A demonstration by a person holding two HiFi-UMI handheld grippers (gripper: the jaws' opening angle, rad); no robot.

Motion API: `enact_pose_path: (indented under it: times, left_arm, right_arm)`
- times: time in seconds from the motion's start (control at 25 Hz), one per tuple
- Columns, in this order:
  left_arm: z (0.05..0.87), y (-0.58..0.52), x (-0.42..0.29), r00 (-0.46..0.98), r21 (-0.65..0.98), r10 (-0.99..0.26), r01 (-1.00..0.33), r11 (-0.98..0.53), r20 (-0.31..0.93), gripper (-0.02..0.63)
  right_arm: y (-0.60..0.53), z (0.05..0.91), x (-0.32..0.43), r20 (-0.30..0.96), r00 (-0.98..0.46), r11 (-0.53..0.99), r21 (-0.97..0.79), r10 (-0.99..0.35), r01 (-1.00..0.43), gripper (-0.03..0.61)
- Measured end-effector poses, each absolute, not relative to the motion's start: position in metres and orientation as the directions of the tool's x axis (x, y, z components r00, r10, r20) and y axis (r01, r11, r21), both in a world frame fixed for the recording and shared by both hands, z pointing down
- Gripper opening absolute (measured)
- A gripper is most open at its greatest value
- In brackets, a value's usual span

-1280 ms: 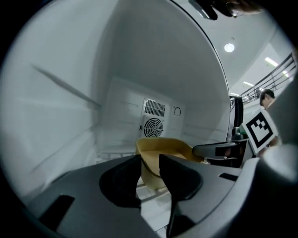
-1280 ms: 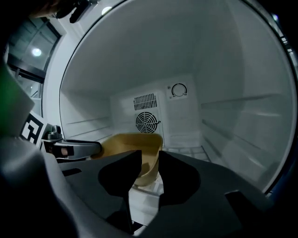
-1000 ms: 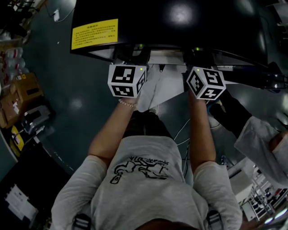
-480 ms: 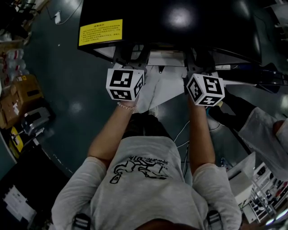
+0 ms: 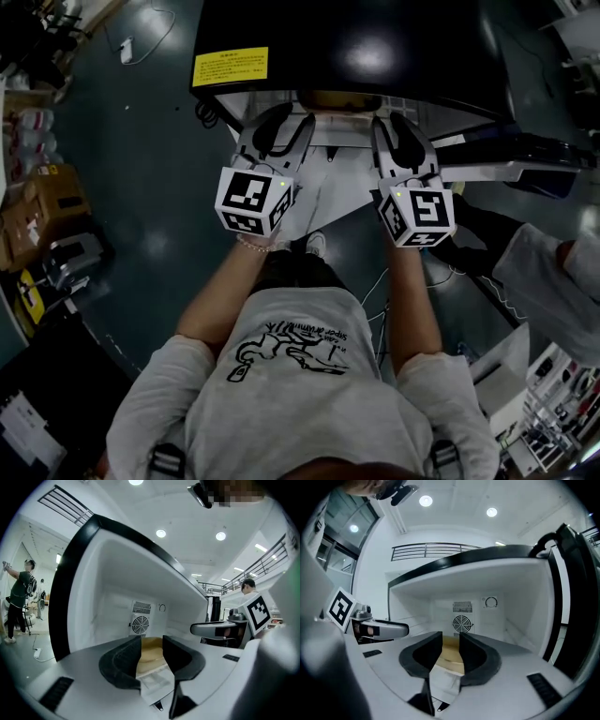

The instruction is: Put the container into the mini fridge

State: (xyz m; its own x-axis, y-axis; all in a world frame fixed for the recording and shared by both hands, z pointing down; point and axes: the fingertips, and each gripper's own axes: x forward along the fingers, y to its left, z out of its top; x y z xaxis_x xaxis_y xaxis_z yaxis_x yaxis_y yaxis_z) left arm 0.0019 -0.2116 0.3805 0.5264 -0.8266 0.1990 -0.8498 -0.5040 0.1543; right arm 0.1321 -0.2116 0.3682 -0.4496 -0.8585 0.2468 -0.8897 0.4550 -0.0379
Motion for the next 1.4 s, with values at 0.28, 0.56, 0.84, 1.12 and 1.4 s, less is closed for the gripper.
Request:
enact_pose_path:
  times: [0.28, 0.56, 0.84, 1.12, 1.4]
  left_arm:
    - [0.341, -0.164, 0.008, 0.590, 0.125, -0.792, -0.807, -0.577, 0.156, 0.110]
    - [0.303, -0.119, 0.013, 0.648, 0.098, -0.753, -0.762, -0.641, 0.112, 0.086]
    - [0.276, -0.083, 0.014, 0.681, 0.112, -0.729, -0.732, -0.672, 0.078, 0.074]
    - [0.248, -0.058, 0.015, 0.706, 0.104, -0.707, -0.706, -0.700, 0.034, 0.063]
    - [0.236, -0.040, 0.014, 0.713, 0.114, -0.701, -0.698, -0.707, 0.017, 0.060]
  right_arm:
    - [-0.166, 0.339, 0.118, 0.223, -0.503, 0.509, -0.037, -0.835, -0.860, 0.091]
    - [-0.123, 0.310, 0.102, 0.200, -0.560, 0.565, -0.039, -0.804, -0.824, 0.072]
    - [-0.084, 0.280, 0.085, 0.177, -0.623, 0.628, -0.036, -0.762, -0.778, 0.071]
    - [-0.056, 0.255, 0.074, 0.158, -0.665, 0.667, -0.049, -0.730, -0.743, 0.071]
    - [-0.032, 0.236, 0.063, 0.142, -0.708, 0.708, -0.056, -0.692, -0.704, 0.069]
